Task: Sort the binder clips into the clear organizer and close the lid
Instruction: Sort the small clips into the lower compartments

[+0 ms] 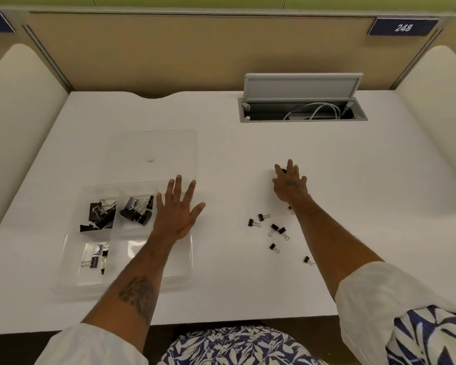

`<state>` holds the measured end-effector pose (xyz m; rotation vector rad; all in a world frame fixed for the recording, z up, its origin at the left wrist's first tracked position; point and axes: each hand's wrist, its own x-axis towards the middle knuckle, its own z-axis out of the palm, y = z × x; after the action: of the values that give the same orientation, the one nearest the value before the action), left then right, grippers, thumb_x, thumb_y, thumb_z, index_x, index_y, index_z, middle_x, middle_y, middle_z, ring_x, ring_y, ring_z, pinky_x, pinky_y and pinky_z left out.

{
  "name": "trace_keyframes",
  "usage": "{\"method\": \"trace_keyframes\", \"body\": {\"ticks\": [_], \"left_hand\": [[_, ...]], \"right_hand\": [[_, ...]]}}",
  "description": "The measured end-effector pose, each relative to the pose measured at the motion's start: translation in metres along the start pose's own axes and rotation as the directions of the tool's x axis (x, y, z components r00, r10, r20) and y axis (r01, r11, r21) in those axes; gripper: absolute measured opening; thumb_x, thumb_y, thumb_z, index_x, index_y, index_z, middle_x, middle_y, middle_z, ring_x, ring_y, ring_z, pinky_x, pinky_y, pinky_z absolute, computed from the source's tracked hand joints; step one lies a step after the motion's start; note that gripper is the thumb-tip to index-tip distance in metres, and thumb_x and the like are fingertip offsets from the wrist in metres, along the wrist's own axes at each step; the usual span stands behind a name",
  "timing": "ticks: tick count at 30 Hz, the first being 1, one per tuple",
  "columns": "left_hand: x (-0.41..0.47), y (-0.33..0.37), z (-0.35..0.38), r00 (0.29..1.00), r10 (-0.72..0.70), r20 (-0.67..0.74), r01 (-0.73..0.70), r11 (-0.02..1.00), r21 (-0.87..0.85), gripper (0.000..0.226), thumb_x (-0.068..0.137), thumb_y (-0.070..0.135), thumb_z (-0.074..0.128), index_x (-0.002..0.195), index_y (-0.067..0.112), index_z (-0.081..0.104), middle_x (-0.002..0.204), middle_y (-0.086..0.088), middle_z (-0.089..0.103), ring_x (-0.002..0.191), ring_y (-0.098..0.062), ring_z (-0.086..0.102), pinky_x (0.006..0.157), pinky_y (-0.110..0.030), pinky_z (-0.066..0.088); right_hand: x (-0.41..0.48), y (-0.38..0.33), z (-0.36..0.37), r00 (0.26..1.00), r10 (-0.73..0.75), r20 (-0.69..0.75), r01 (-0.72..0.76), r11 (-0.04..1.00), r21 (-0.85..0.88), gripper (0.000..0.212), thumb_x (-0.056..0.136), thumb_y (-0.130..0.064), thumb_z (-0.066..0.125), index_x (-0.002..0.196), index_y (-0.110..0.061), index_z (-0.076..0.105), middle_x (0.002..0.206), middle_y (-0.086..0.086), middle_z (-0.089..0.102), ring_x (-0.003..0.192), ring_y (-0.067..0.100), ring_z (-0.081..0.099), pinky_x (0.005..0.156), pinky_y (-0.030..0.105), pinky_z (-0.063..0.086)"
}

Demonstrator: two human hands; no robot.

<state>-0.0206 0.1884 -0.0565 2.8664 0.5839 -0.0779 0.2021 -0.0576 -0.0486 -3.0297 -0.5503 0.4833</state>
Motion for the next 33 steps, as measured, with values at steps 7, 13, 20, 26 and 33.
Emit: {"method": "trace_keyframes", "body": {"ticks": [7,13,20,26,33], "left_hand": [[0.002,0.0,0.002,1.0,-0.011,-0.006,0.011,1.0,0.016,0.074,0.086,0.071,0.003,0.152,0.038,-0.005,0.162,-0.002,-0.014,0.149,-0.023,-0.011,0.116,-0.059,0.007],[0.002,0.001,-0.001,1.0,-0.009,0.002,0.009,1.0,0.016,0.073,0.087,0.07,0.003,0.152,0.038,-0.007,0.161,-0.001,-0.017,0.148,-0.022,-0.015,0.116,-0.059,0.005],[0.001,0.0,-0.003,1.0,0.004,-0.006,-0.004,1.0,-0.005,0.075,0.086,0.072,0.003,0.153,0.037,-0.003,0.162,-0.003,-0.013,0.149,-0.022,-0.013,0.116,-0.059,0.005],[0.003,-0.001,-0.009,0.997,0.016,0.077,-0.01,0.996,-0.085,0.076,0.089,0.073,0.014,0.152,0.037,-0.005,0.161,-0.002,-0.018,0.148,-0.022,-0.018,0.118,-0.054,0.005],[-0.015,-0.029,-0.036,0.992,0.078,0.101,-0.065,0.99,-0.123,0.077,0.091,0.07,0.019,0.153,0.032,-0.007,0.161,-0.004,-0.015,0.149,-0.021,-0.014,0.118,-0.05,0.0]], "right_hand": [[0.004,0.007,0.009,0.996,-0.033,-0.082,0.036,0.999,0.037,0.036,0.092,-0.001,0.044,0.128,-0.005,0.048,0.135,0.015,0.043,0.124,0.031,0.043,0.1,0.043,0.042],[-0.001,-0.002,0.008,0.977,0.001,-0.212,0.005,1.0,0.029,0.027,0.087,0.008,0.051,0.111,-0.001,0.058,0.114,0.016,0.055,0.11,0.03,0.049,0.084,0.034,0.05],[-0.007,-0.012,0.007,0.96,0.224,-0.167,-0.103,0.839,0.535,0.029,0.084,0.003,0.052,0.108,-0.005,0.066,0.117,0.013,0.063,0.109,0.029,0.06,0.08,0.026,0.046],[-0.029,-0.039,-0.004,0.95,0.254,-0.182,-0.072,0.745,0.663,0.025,0.087,-0.007,0.054,0.105,-0.015,0.07,0.11,0.001,0.069,0.095,0.019,0.063,0.075,0.027,0.049],[-0.074,-0.1,-0.01,0.969,0.189,-0.161,0.031,0.555,0.831,0.026,0.086,-0.009,0.062,0.111,-0.013,0.065,0.099,0.006,0.069,0.082,0.017,0.063,0.054,0.016,0.042]]}}
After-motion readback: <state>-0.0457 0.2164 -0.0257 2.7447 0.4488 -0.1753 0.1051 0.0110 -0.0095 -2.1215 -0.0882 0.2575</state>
